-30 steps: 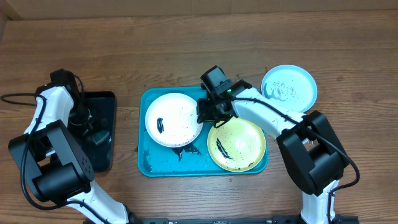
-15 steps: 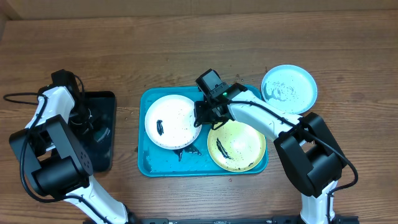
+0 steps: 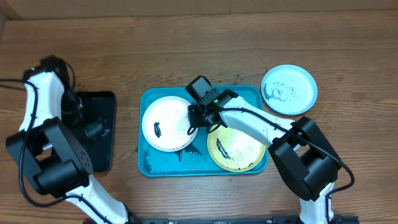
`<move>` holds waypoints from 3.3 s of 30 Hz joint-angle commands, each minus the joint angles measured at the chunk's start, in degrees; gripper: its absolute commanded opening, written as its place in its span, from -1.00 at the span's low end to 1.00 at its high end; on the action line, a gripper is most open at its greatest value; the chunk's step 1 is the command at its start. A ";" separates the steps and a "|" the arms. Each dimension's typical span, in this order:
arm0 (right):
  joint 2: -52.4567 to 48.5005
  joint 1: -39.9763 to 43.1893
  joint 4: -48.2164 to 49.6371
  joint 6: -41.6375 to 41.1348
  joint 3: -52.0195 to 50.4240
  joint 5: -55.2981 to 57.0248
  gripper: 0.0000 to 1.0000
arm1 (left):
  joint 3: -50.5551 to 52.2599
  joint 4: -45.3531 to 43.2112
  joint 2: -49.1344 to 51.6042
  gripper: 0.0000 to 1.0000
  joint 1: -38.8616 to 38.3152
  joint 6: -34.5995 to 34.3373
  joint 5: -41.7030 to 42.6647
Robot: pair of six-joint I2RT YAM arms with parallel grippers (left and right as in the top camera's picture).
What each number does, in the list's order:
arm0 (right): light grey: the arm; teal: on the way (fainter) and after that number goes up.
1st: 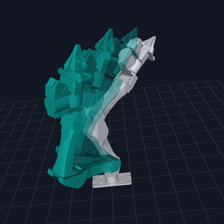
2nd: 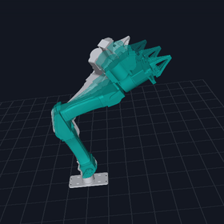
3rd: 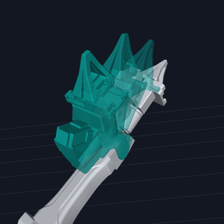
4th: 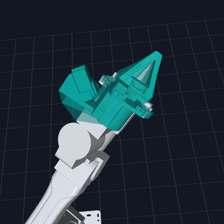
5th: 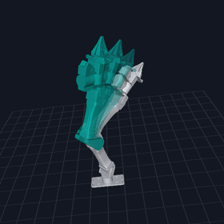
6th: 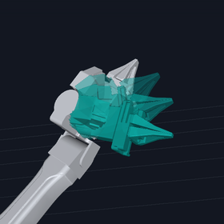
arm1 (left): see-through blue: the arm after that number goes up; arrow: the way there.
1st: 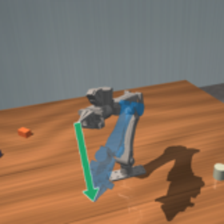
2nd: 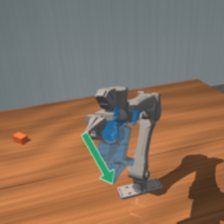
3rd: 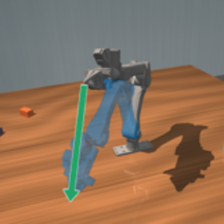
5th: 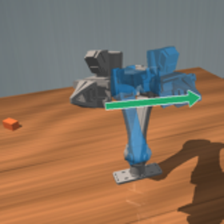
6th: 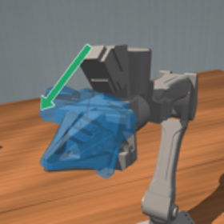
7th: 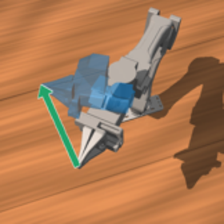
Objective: Clean dirty plates on tray and stack at the side
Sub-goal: 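Grasp the sponge in the black tray with the left gripper, bring to white plate, then scrub the white plate with the left-held sponge while right gripper holds it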
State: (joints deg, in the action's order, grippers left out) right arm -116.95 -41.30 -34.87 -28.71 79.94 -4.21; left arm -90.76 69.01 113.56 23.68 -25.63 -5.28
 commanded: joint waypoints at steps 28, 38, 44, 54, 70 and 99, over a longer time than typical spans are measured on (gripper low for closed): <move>-2.14 -0.33 0.20 -4.57 1.49 2.67 -0.93 | 1.16 -1.44 -14.56 -0.92 -7.48 19.87 30.53; -3.63 -0.20 0.98 -6.75 1.49 3.65 -0.92 | 7.32 -8.44 -14.45 -0.92 -22.40 14.12 28.94; -3.63 -0.09 1.25 -7.34 1.49 3.67 -0.92 | 15.02 -15.32 -14.23 -0.91 -28.26 12.28 29.86; -3.63 -0.09 1.01 -7.32 1.49 3.69 -0.92 | 24.90 -25.86 -13.79 -0.91 -32.50 3.32 25.09; -3.63 -0.09 1.14 -7.30 1.49 3.69 -0.92 | 25.97 -30.49 -5.29 -0.92 -32.39 0.33 24.35; -3.63 -0.09 0.11 -7.32 1.49 4.76 -0.93 | 7.17 -11.23 -1.99 -0.92 -30.84 8.59 3.13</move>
State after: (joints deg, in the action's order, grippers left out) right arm -119.37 -42.00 -34.11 -35.99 81.12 -2.48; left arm -79.59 58.30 111.04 -7.81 -23.59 -13.04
